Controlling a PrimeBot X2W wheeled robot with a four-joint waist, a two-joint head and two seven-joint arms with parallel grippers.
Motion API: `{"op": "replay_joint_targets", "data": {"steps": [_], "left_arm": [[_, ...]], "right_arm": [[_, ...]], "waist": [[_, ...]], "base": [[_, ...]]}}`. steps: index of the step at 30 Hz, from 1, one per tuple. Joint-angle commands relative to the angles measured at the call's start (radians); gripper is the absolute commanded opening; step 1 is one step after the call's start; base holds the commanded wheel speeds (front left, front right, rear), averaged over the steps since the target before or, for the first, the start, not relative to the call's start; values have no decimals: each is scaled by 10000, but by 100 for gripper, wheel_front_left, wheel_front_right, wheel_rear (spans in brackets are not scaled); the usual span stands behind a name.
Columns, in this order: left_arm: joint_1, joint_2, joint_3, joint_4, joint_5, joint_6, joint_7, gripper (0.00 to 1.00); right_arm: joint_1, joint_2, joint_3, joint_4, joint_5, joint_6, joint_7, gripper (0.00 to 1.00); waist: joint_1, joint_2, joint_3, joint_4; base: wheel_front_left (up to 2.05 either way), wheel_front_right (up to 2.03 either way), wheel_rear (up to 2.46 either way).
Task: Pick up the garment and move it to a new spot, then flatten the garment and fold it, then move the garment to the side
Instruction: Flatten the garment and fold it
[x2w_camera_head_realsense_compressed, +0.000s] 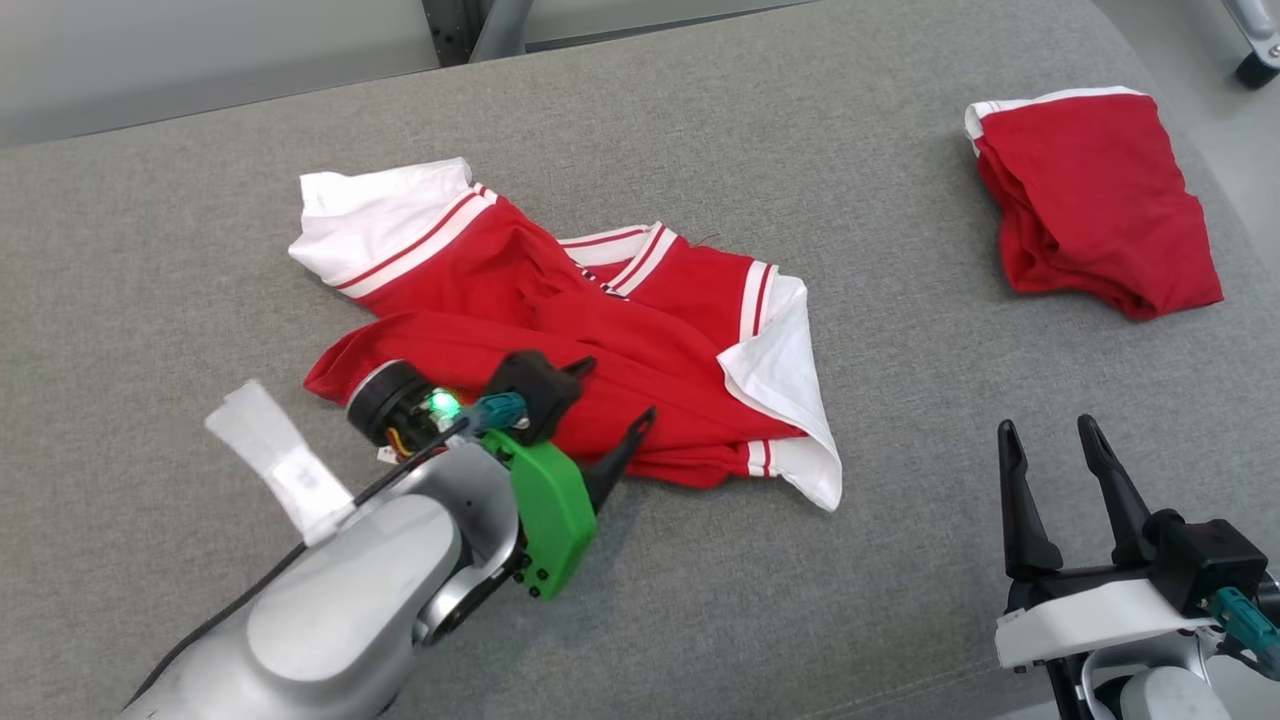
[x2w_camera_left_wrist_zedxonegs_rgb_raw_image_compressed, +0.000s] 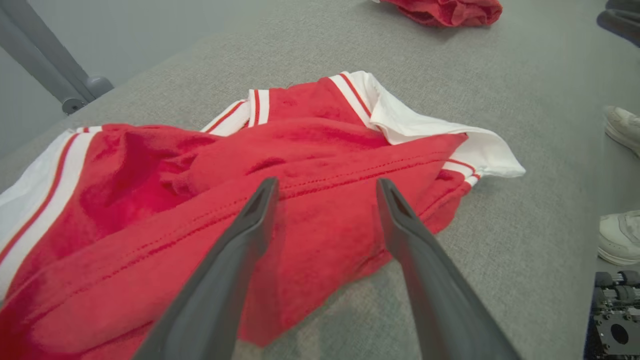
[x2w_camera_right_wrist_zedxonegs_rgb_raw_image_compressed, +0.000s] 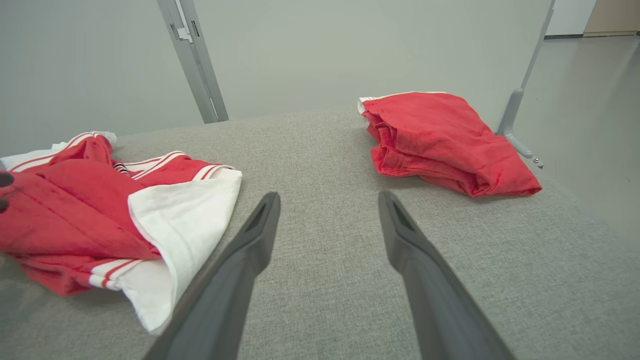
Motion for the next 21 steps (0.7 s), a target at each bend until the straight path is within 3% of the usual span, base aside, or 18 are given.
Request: {"op": "replay_joint_targets", "data": {"steps": [1, 6, 18, 19, 21], "left_arm": [[-312, -152, -176, -50, 188, -160, 235, 100], [-1083, -417, -693, 452, 396, -603, 967, 100], [-1855, -415, -1426, 1363, -176, -1060, 2269, 100], [-1867, -400, -1480, 1385, -245, -1074, 2320, 61], [-1868, -403, -1542, 1365, -349, -1100, 2353, 0]], "right_arm": [[-102, -22, 27, -13, -57, -15, -27, 100], [-181, -22, 212, 29, 15, -15, -27, 100], [-28, -24, 256, 117, 147, -15, -27, 100], [-37, -24, 254, 121, 163, -15, -27, 100], [-33, -24, 245, 121, 165, -15, -27, 100]], "waist": [[-1, 113, 77, -17], [-1, 113, 229, -223], [-1, 113, 238, -502], [-1, 113, 228, -509], [-1, 113, 201, -507]], "base": [[0, 0, 0], [0, 0, 0], [0, 0, 0], [0, 0, 0], [0, 0, 0]]}}
